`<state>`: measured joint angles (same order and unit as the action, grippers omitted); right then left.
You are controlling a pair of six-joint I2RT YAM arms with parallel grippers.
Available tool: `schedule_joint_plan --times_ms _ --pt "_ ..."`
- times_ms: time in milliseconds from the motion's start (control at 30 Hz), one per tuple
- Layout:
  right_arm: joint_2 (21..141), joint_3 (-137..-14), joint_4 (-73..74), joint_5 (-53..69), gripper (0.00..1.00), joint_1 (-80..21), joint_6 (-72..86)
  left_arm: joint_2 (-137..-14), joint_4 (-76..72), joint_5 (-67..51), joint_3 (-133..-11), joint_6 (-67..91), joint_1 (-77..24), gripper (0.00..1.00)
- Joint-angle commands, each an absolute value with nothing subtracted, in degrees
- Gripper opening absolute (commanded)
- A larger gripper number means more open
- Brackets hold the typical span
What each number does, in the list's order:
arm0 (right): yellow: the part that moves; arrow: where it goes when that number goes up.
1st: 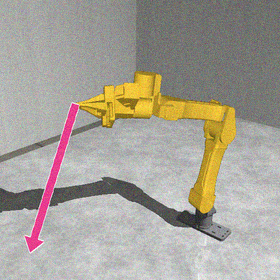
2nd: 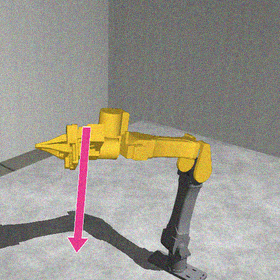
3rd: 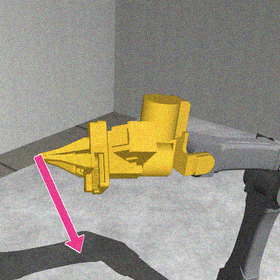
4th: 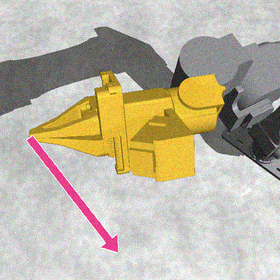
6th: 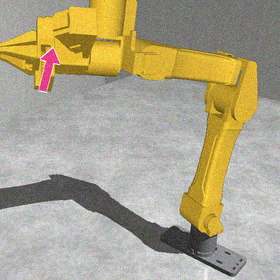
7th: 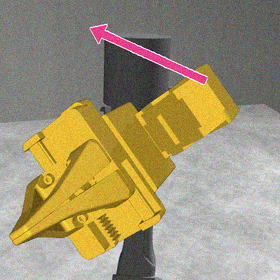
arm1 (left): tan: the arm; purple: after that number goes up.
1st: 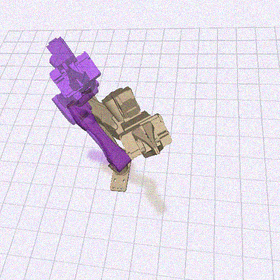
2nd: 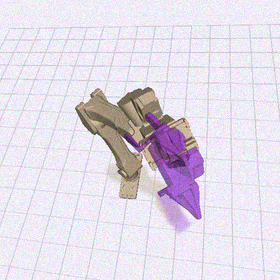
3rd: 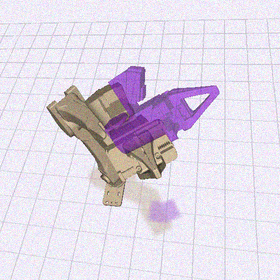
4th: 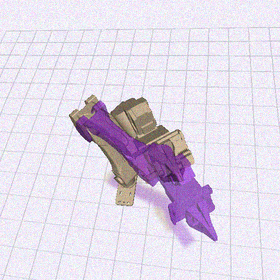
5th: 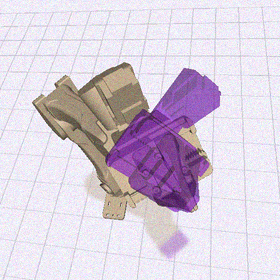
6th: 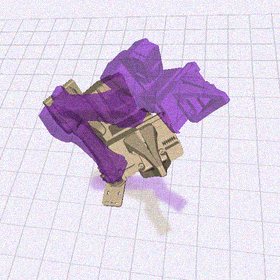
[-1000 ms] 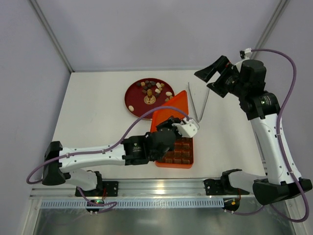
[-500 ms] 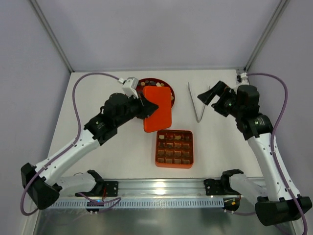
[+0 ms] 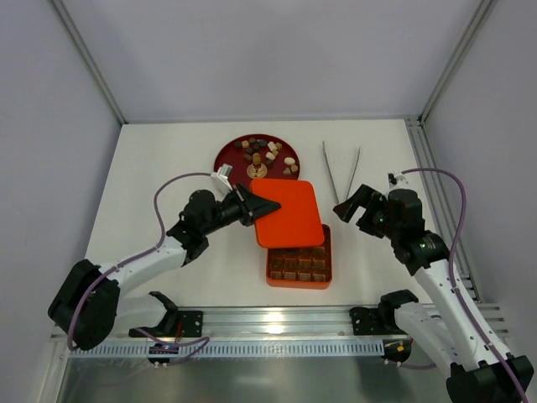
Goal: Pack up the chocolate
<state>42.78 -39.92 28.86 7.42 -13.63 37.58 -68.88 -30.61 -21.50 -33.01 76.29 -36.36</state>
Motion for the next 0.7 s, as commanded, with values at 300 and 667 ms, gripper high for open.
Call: schedule_joint_plan --times_ms 300,667 --pt "39.2 -28.6 18.4 4.1 0.97 -18.0 41.7 -79.1 -53.3 -31.4 -29.4 79.0 -36.5 0.04" --pt "40.0 -24.0 14.9 1.4 0.96 -21.4 43.6 -86.1 -59.3 -34.7 -25.1 79.0 -36.8 0.05"
